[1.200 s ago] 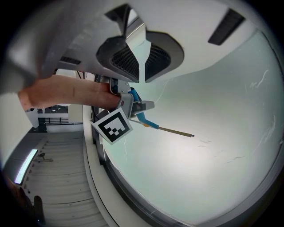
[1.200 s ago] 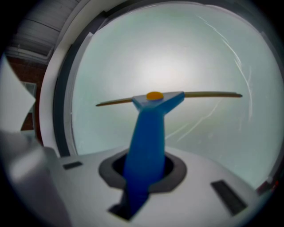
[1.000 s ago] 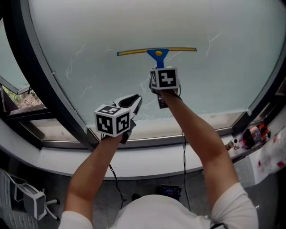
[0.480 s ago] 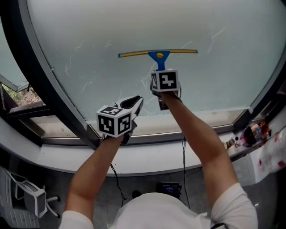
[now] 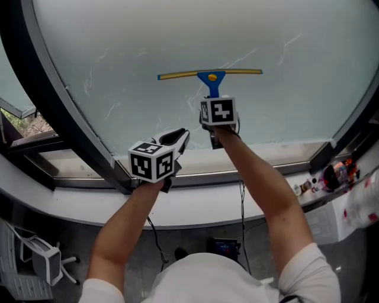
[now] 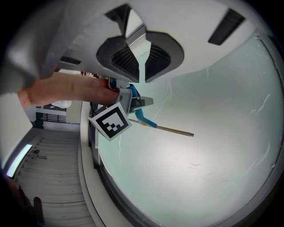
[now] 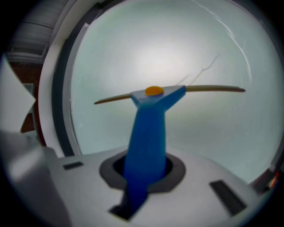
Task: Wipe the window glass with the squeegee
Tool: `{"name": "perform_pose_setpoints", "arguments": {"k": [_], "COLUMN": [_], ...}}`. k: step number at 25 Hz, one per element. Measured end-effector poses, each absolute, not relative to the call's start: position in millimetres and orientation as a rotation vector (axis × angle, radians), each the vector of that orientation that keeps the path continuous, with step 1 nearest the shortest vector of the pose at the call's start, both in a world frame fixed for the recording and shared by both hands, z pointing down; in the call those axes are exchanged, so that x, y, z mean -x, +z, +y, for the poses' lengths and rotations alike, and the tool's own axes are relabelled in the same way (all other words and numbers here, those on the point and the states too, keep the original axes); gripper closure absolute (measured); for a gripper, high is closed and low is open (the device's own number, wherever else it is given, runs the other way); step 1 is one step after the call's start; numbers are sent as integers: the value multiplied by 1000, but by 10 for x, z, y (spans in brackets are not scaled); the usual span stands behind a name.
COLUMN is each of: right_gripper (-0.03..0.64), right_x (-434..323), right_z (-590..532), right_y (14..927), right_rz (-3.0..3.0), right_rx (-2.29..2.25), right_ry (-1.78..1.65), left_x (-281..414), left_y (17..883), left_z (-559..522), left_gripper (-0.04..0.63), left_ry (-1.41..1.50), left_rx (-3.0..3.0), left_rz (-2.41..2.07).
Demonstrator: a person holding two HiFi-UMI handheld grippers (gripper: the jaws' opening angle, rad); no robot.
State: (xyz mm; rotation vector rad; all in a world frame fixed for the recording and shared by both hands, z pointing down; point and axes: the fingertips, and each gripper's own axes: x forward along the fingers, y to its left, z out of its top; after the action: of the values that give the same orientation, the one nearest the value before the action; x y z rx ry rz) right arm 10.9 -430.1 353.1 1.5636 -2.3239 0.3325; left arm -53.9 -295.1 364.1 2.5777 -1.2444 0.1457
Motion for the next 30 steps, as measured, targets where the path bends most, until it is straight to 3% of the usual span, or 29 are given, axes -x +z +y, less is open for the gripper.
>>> {"name": "perform_pose_setpoints", "arguments": {"k": [30], "right_gripper": [569], "right_x": [-142], "right_z": [-4213], "right_y": [4479], "right_rz": [-2229], "right_rx": [-1507], "right_ry": [455], "left_x": [539], "left_y": [4295], "left_z": [-2920], "left_gripper": [529], "left_ry": [192], "left_rx": [-2465], "left_rz": [-1219]}}
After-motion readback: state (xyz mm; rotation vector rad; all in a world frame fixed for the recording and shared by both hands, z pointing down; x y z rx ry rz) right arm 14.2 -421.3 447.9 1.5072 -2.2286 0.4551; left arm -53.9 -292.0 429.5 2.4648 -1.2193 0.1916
